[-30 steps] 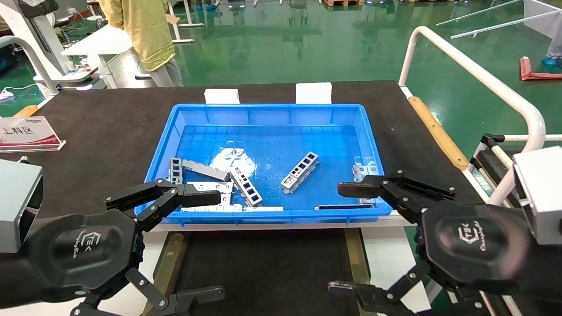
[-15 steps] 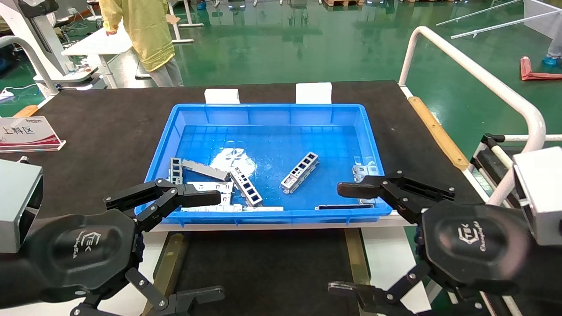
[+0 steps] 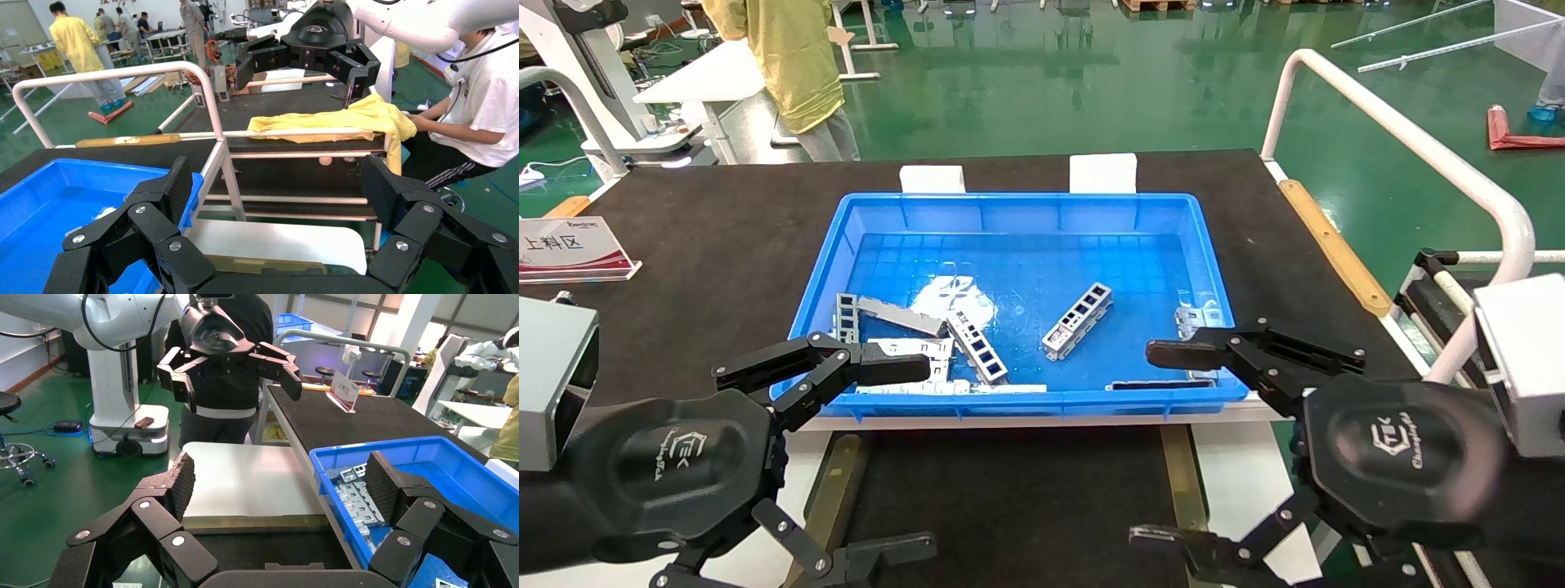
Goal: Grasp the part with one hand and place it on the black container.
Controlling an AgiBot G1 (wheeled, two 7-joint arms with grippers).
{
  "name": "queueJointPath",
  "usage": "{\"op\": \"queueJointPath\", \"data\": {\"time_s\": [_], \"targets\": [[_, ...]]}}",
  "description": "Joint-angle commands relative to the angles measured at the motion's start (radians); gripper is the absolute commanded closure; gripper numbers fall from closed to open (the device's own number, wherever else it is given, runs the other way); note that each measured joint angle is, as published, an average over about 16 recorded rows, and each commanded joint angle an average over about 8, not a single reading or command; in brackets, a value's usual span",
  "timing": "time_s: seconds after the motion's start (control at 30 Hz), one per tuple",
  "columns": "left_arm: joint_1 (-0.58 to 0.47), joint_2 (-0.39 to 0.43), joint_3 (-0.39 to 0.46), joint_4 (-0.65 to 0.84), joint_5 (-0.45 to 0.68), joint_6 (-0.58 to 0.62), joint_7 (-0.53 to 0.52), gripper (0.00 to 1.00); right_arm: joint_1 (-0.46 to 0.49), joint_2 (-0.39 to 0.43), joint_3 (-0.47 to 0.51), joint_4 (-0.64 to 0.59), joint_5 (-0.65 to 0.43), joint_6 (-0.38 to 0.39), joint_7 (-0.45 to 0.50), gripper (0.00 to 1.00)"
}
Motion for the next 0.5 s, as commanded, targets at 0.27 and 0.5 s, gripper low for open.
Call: {"op": "queueJointPath", "data": {"time_s": [0.27,0.5], "targets": [[-0.028,0.044,0.031,0.011,0.068,-0.064,-0.019,0.0,-0.001,-0.002,0.005,0.0,-0.003,-0.002,0.002,0.0],[-0.065,0.079,0.056,0.031,0.117,-0.106,-0.044,0.0,0.0,-0.001,0.004,-0.001,-0.003,-0.001,0.002,0.0]]}}
